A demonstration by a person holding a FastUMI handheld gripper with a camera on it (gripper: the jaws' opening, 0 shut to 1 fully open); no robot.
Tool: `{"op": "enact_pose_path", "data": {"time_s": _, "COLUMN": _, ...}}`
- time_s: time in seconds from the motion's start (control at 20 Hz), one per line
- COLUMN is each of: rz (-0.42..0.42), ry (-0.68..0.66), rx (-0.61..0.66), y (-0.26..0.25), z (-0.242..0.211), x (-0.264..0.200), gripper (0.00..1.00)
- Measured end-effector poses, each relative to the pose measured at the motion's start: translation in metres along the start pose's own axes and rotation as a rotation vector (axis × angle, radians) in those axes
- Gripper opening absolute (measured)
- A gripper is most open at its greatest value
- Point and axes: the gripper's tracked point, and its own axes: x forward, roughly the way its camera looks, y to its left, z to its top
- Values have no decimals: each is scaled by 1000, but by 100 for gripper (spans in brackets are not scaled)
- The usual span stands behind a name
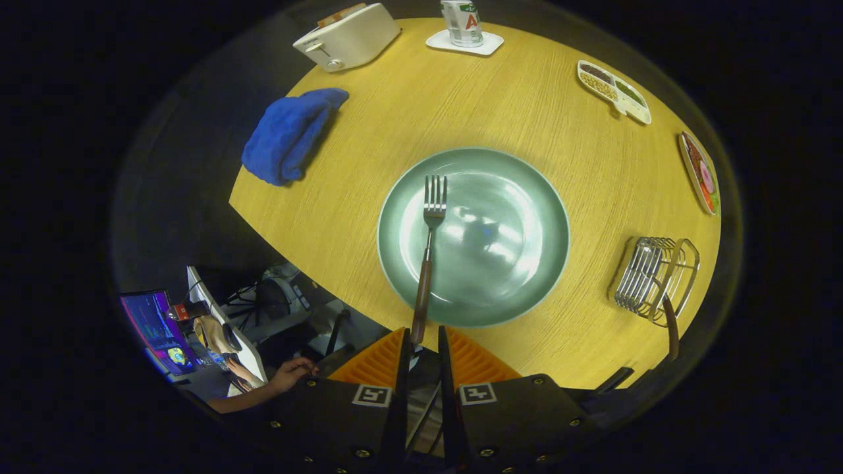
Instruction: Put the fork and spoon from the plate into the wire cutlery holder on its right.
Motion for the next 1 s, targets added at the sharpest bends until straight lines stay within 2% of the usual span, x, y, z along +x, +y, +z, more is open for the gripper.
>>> {"op": "enact_pose_path", "data": {"time_s": 0.2, "rz": -15, "ry": 11, "rx": 19, "y": 1, "z": 7, "x": 27, "gripper": 23}}
{"op": "enact_pose_path", "data": {"time_s": 0.45, "rz": 5, "ry": 42, "rx": 32, "y": 9, "z": 10, "x": 52, "gripper": 25}}
{"op": "enact_pose_path", "data": {"time_s": 0.6, "rz": -35, "ry": 60, "rx": 6, "y": -2, "z": 9, "x": 60, "gripper": 25}}
{"op": "enact_pose_path", "data": {"time_s": 0.8, "rz": -17, "ry": 88, "rx": 39, "y": -9, "z": 6, "x": 62, "gripper": 25}}
{"op": "enact_pose_path", "data": {"time_s": 1.0, "rz": -109, "ry": 94, "rx": -17, "y": -40, "z": 5, "x": 65, "gripper": 25}}
